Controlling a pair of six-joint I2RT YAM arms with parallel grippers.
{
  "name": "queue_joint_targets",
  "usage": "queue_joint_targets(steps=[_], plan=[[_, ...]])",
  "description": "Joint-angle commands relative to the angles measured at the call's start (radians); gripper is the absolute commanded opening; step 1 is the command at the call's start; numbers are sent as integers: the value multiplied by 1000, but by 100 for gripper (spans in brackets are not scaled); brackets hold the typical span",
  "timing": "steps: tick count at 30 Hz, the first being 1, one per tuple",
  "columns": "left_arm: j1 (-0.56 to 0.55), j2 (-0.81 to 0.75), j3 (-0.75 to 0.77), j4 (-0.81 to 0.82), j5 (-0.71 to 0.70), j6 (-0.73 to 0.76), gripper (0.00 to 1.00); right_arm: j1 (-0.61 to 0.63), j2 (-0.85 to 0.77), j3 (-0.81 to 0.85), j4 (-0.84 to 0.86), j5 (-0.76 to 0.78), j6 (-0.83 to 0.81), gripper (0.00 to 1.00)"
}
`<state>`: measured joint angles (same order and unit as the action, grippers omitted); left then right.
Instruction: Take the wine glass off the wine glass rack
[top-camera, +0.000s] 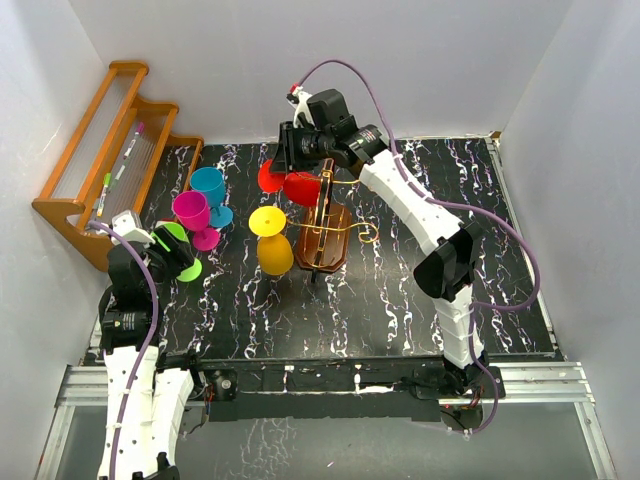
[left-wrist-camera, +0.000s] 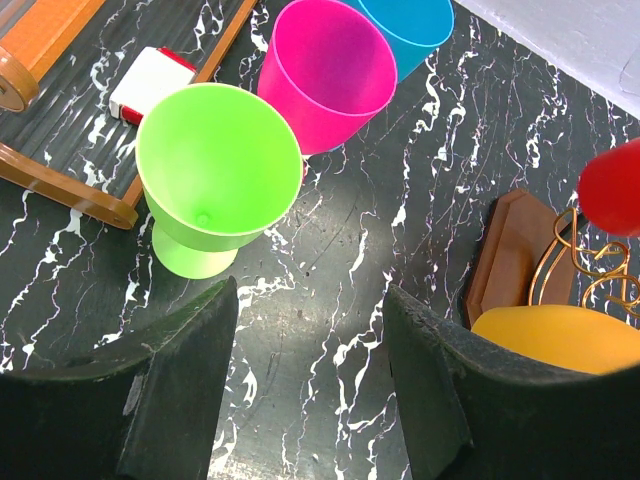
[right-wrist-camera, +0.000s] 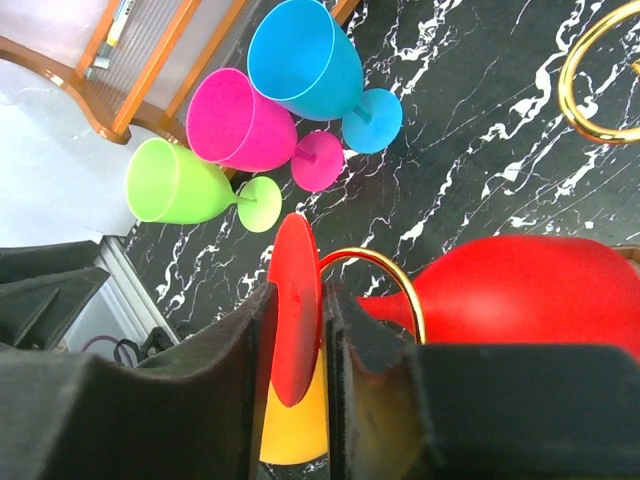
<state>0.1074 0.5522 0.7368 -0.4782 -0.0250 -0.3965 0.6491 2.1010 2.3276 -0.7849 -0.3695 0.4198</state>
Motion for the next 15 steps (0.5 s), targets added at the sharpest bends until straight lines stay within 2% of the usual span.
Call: queue_joint_targets(steps=[1,3,6,15], plan=[[-7,-9,-7,15,13,8,58,14,-47,-5,39,-16,-4,22],[-5,-8,-8,14,13,8,58,14,-55,-21,51,-10,-4,15],[-6,-8,-8,15,14,8,58,14,-58,-27,70,-1,2,10],[-9,-5,-8,14,14,8,58,-3,-125,-143,274,-16,86,8]])
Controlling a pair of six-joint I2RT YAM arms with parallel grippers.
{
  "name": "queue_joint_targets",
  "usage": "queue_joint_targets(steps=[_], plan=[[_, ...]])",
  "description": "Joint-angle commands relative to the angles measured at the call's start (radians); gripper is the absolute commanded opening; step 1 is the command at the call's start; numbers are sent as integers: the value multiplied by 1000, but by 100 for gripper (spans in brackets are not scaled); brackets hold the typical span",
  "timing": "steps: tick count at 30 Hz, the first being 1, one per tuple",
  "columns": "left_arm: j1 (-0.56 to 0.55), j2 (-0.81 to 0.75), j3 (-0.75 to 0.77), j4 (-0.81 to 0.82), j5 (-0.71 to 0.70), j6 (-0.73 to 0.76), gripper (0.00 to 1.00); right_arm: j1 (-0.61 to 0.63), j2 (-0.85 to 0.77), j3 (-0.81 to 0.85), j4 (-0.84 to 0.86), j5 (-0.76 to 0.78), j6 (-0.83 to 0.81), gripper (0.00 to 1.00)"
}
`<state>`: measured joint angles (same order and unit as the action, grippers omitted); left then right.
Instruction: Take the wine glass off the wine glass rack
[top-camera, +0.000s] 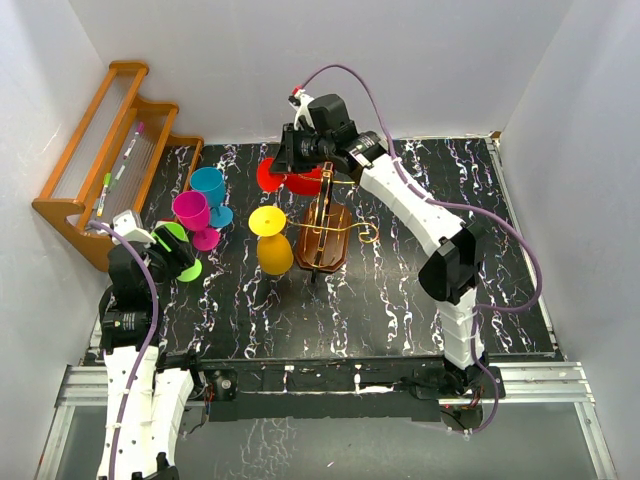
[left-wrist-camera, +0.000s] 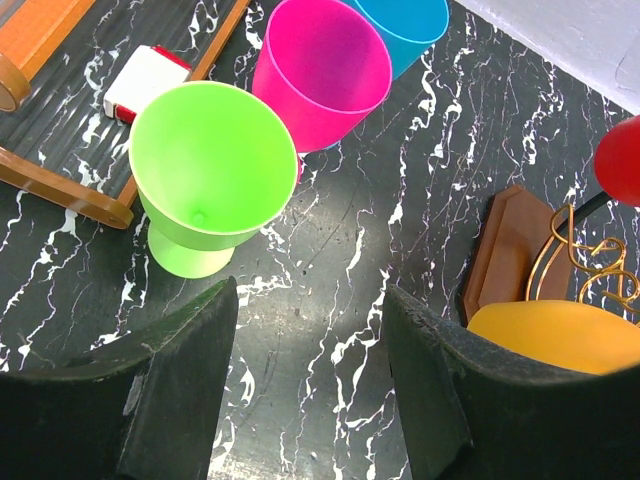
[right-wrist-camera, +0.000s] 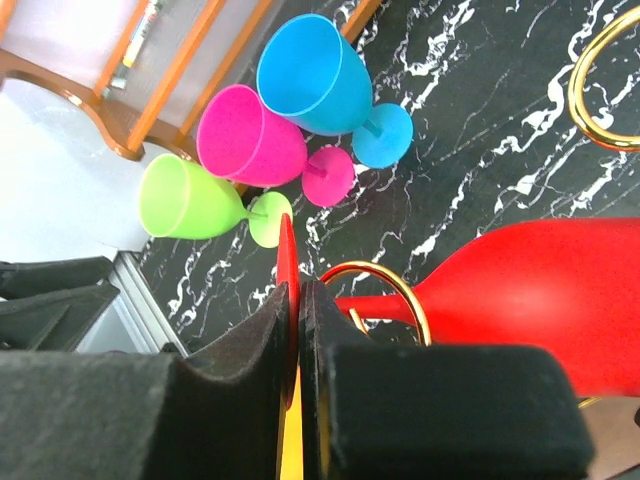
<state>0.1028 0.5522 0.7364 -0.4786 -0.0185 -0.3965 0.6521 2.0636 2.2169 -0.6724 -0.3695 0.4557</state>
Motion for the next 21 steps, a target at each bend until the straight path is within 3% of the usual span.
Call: queue_joint_targets(steps=[1,11,21], plan=[[-5,-5,-7,15,8,8,58,-12,-96,-45,184,-13,61,8],[-4,-3,-7,15,8,8,58,-73,-206,-266,416,-33,186,8],[-3,-1,-10,18,9,8,58,-95,-256,-290,399,-127,194,8]])
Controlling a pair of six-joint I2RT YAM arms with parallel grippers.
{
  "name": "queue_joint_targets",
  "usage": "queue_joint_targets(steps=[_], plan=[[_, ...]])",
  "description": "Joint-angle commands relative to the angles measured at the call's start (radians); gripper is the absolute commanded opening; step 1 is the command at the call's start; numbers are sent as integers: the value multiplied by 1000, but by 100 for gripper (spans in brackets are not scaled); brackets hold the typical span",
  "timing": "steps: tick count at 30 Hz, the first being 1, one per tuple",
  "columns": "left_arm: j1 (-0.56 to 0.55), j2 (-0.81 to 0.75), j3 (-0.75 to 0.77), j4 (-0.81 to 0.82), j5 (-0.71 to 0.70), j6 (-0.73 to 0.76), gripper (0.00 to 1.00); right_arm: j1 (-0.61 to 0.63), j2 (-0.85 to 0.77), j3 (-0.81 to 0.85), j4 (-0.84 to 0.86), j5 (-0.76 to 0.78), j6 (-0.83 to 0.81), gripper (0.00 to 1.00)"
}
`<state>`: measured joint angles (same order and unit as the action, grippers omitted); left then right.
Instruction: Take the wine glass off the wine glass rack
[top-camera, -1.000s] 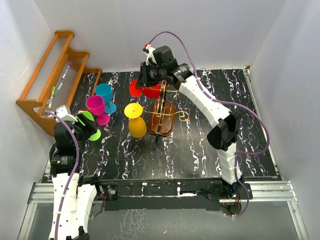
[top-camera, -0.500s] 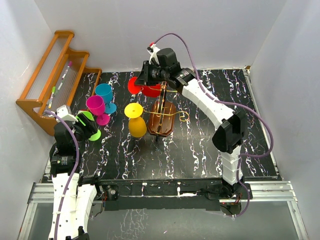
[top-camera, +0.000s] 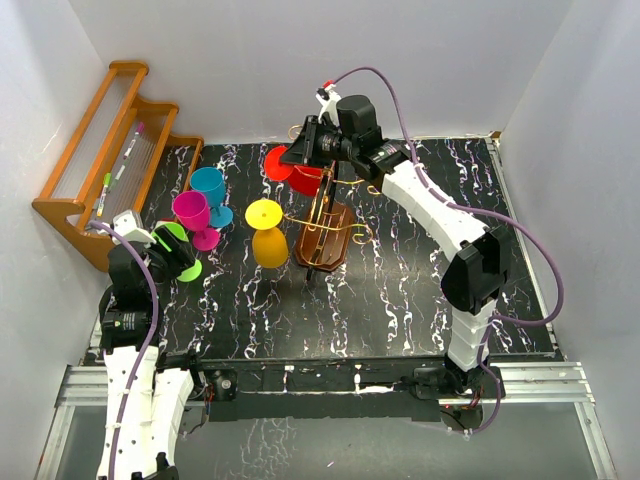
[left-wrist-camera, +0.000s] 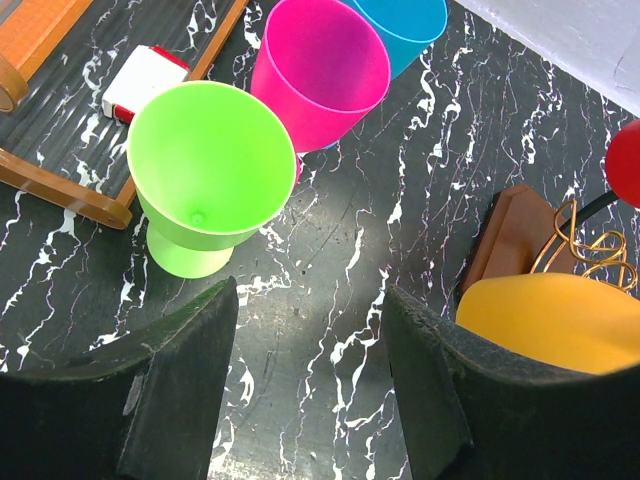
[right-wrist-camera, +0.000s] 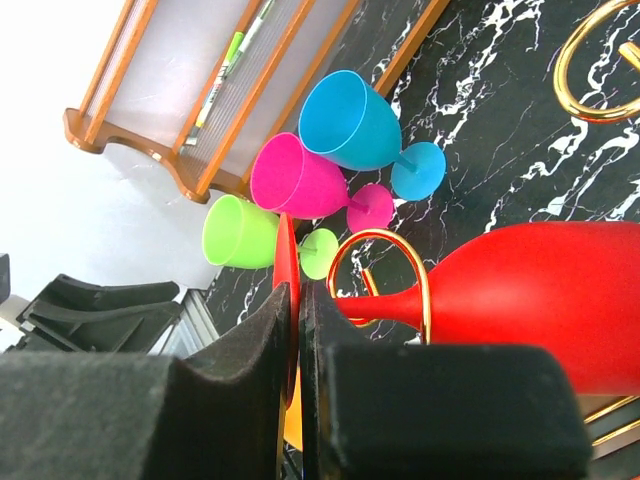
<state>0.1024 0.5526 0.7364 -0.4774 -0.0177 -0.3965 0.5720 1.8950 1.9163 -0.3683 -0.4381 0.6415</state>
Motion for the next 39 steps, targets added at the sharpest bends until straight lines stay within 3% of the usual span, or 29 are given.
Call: queue_joint_targets(steps=[1,8,16,23,31,35,39], plan=[[-4,-1,-11,17,9,8,58,-15,-86,17,84,-92,7,8],[-4,6,-12,20,15,10,58,-15,-55,84,-33,-210,-13,8],[-4,6,-12,20,16,10,58,-9,-44,94,-27,-363,-11,8],[-3,4,-10,19,16,10,58,4,-13,46,233,-536,98,8],[-3,3,-10,16,15,10,58,26,74,15,655,-659,374,8],[-4,3,-8,16,15,9,58,50,102,34,738,-633,323,8],[-4,4,-9,16,14,8,59,103,96,82,624,-596,69,8]])
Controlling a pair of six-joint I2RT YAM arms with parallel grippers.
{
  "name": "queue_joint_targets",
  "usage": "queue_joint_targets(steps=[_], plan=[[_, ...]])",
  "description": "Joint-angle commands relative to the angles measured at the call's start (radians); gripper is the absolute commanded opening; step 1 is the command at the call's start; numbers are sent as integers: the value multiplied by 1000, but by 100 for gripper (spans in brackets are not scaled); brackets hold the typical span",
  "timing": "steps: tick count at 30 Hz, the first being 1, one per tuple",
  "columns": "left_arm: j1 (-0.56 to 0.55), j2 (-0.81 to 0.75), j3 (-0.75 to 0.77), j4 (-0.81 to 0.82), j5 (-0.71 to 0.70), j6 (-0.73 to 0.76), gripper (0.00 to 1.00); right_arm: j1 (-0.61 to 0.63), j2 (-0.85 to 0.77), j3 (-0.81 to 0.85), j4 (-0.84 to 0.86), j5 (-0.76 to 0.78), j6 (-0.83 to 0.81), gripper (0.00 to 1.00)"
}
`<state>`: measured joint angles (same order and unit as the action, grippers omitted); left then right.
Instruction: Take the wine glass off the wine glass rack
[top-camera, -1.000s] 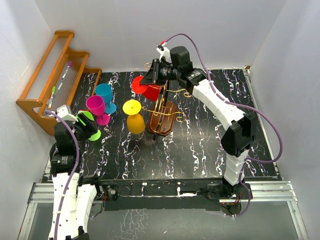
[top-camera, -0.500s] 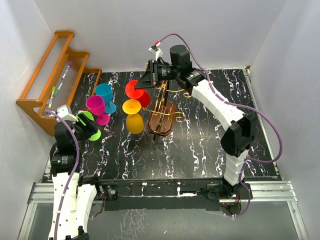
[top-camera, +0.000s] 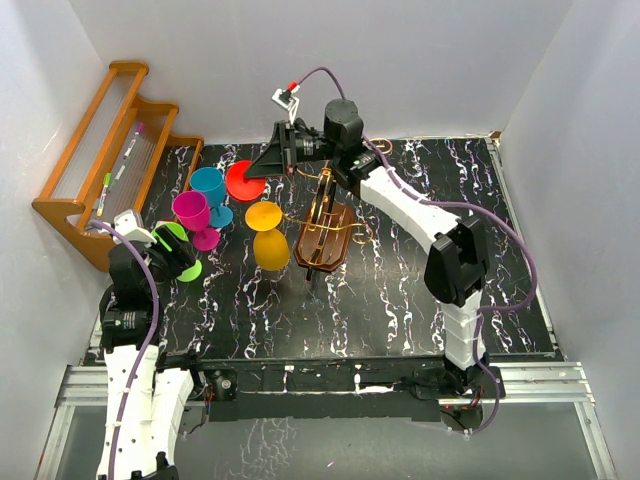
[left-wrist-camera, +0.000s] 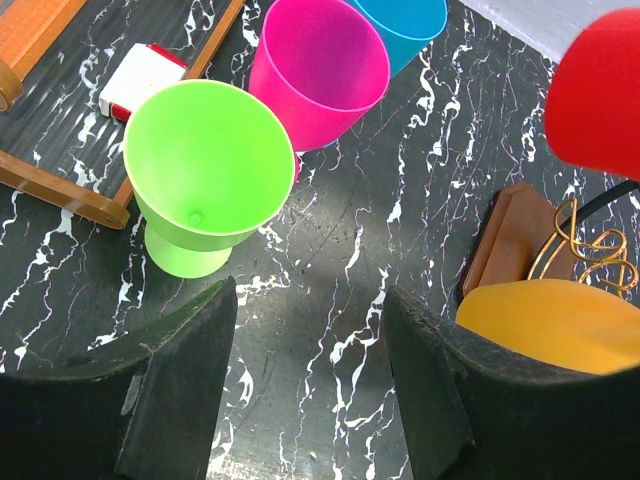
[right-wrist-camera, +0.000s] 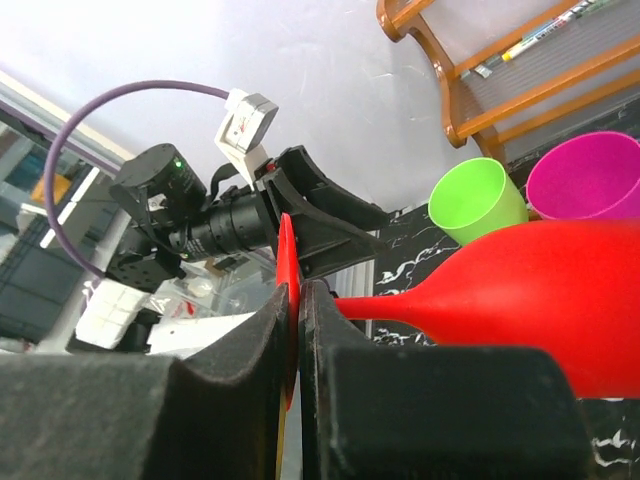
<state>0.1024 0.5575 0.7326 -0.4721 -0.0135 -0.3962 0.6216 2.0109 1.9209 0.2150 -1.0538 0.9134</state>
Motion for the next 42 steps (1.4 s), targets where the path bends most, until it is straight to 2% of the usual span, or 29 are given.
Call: queue_joint_targets(steps=[1,4,6,10,16,22,25,29,32,36,42], plan=[[-3,-1,-5,10,8,7,59,74,-31,84,-6,34,-292,8],[-4,-1,-5,10,4,6,60,151,-93,64,-153,99,-563,8],[-4,-1,-5,10,-1,4,61,235,-181,-15,-210,177,-763,8],[-4,4,-1,3,-25,-8,62,389,-336,-186,-261,441,-1043,8],[-4,3,46,-79,-64,-59,62,542,-423,-317,-371,767,-1272,8],[-4,22,195,-242,-42,-133,62,690,-521,-540,-375,1014,-1430,8],[-4,53,268,-272,48,-158,62,781,-605,-720,-304,1128,-1530,8],[-16,103,361,-317,183,-186,62,921,-722,-1042,-82,1342,-1739,8],[-48,123,386,-345,259,-216,62,1004,-755,-1185,7,1466,-1822,8],[-105,127,375,-370,395,-244,62,1091,-736,-1349,170,1632,-1979,8],[-162,81,270,-397,639,-285,60,1141,-614,-1474,443,1726,-2191,8]])
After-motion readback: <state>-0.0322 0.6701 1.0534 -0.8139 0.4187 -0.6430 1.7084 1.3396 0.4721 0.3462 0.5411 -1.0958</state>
